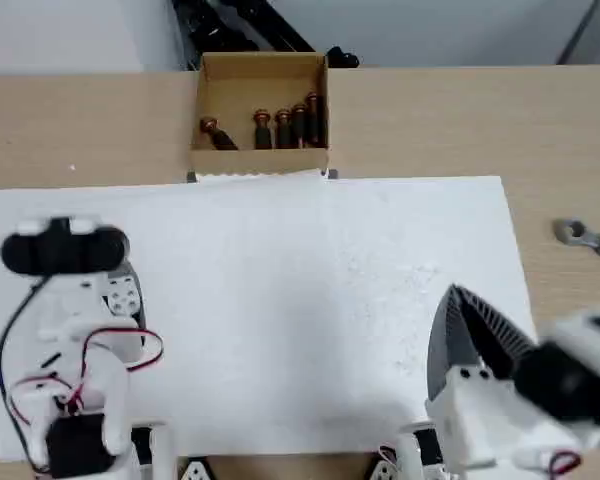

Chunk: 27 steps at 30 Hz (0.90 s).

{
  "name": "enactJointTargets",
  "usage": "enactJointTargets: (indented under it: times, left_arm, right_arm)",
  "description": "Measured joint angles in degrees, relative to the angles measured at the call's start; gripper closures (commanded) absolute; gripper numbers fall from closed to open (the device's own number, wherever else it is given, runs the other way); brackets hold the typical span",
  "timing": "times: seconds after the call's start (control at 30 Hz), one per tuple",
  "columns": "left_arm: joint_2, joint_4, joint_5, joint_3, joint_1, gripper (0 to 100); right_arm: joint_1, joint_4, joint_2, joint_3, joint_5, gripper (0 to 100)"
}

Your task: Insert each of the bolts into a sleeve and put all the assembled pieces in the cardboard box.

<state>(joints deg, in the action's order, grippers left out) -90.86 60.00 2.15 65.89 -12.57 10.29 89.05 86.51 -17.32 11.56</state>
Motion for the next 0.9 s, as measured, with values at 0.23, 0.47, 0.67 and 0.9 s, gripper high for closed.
enactJointTargets:
  times: [0.23,0.47,0.67,0.9]
  left_arm:
    - [-12.1,-0.6,10.0,12.1,-1.7,99]
    - [-12.4,-0.6,11.8,19.2,-7.5,99]
    - [-12.4,-0.6,11.8,22.6,-7.6,99]
    - [-12.4,-0.6,9.8,26.6,-7.7,99]
  right_arm:
    - [-4.0,-5.9,15.9,-21.9,-6.2,99.1]
    - [-8.0,-9.1,17.6,-33.6,-7.5,99.1]
    - [-11.7,-10.8,17.5,-47.0,-8.8,99.1]
    - [-12.0,-16.9,17.1,-63.1,-13.3,99.1]
